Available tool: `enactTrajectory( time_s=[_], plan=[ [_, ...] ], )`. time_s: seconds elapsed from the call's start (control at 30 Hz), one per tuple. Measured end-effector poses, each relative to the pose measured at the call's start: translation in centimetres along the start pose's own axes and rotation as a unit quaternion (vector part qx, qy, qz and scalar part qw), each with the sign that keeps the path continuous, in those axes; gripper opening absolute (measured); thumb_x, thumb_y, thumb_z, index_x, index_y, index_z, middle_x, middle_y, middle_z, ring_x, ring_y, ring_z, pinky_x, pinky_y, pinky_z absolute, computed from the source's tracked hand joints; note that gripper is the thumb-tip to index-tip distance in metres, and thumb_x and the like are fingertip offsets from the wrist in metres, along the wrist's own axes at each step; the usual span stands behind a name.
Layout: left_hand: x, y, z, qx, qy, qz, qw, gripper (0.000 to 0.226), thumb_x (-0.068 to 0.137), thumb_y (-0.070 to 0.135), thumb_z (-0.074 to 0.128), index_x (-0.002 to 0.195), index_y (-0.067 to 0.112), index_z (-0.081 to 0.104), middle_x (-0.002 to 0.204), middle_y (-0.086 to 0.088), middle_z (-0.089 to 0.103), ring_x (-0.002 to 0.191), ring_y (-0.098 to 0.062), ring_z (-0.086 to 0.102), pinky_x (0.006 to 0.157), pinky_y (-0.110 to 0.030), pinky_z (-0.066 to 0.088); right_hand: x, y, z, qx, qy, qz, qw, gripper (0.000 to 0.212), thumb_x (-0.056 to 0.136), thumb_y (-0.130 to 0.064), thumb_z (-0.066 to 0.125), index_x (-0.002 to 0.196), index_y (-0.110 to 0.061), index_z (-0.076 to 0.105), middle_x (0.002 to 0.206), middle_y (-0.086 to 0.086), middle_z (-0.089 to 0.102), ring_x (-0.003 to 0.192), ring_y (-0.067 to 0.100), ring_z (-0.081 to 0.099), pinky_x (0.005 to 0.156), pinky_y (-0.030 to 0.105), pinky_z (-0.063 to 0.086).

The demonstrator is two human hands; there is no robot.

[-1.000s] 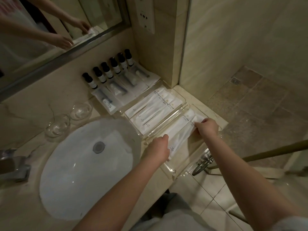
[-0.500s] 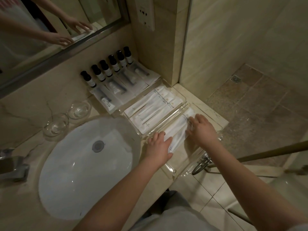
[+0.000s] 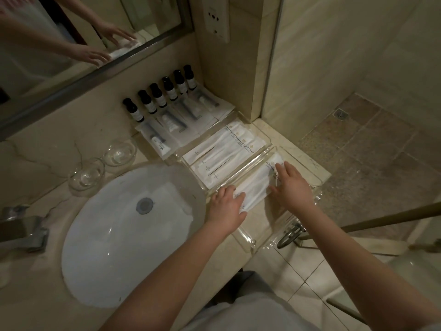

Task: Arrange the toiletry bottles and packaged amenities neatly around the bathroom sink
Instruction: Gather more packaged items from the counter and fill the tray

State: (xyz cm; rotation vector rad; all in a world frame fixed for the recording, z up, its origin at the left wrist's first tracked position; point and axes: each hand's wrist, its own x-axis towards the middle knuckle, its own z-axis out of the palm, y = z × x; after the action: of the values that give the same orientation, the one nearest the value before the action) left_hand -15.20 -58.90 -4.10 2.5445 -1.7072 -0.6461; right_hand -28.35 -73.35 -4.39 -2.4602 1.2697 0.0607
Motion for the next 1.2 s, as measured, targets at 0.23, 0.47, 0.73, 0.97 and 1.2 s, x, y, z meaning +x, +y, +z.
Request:
enactTrajectory(
  time_s=[0.23, 0.47, 0.73, 0.97, 1.2],
  plan=[
    [-2.8, -2.9, -3.4, -0.054, 0.086, -0.029, 0.994, 0.047, 0.09, 0.036, 0.051, 0.134, 0.022, 0.045, 0.144, -0.005, 0.036, 0.133, -0.026, 0.03, 0.104, -0.038, 0.03, -1.0, -5.3, -1.9, 0.017, 0.012, -0.105, 0.994, 0.063, 0.087, -0.028, 0.061, 0.143, -0.012, 0.035, 0.15, 0.016, 0.035, 0.138, 0.033, 0.032, 0.108, 0.045, 0.035],
    [-9.7, -9.9, -6.8, -0.054, 0.111, -0.16, 0.979, 0.046, 0.092, 0.037, 0.047, 0.134, 0.019, 0.045, 0.145, -0.005, 0.036, 0.134, -0.025, 0.028, 0.106, -0.039, 0.028, -3.4, -14.8, -1.8, 0.001, -0.015, -0.25, 0.968, 0.047, 0.085, -0.027, 0.061, 0.129, -0.011, 0.053, 0.136, 0.012, 0.052, 0.126, 0.034, 0.045, 0.1, 0.043, 0.043],
    [-22.0, -18.8, -5.5, -0.112, 0.121, -0.313, 0.935, 0.046, 0.092, 0.038, 0.049, 0.134, 0.019, 0.048, 0.144, -0.005, 0.041, 0.133, -0.026, 0.032, 0.106, -0.037, 0.031, -8.7, -27.6, 2.8, -0.049, -0.111, -0.391, 0.912, 0.044, 0.09, -0.034, 0.054, 0.131, -0.018, 0.05, 0.134, 0.005, 0.052, 0.121, 0.026, 0.049, 0.095, 0.035, 0.042],
    [-32.5, -26.2, -1.6, -0.164, 0.103, -0.443, 0.875, 0.047, 0.091, 0.039, 0.049, 0.131, 0.015, 0.049, 0.135, -0.01, 0.047, 0.124, -0.03, 0.041, 0.102, -0.037, 0.038, -13.8, -38.7, 7.9, -0.082, -0.245, -0.47, 0.844, 0.043, 0.092, -0.033, 0.054, 0.131, -0.016, 0.05, 0.132, 0.008, 0.054, 0.115, 0.026, 0.052, 0.097, 0.035, 0.042],
    [-42.5, -32.8, 2.2, -0.225, 0.094, -0.583, 0.775, 0.051, 0.089, 0.041, 0.052, 0.133, 0.015, 0.045, 0.136, -0.01, 0.045, 0.125, -0.031, 0.043, 0.1, -0.042, 0.041, -19.0, -48.7, 14.0, -0.141, -0.312, -0.519, 0.783, 0.05, 0.09, -0.032, 0.055, 0.135, -0.014, 0.045, 0.136, 0.01, 0.051, 0.123, 0.028, 0.049, 0.102, 0.037, 0.042]
  ],
)
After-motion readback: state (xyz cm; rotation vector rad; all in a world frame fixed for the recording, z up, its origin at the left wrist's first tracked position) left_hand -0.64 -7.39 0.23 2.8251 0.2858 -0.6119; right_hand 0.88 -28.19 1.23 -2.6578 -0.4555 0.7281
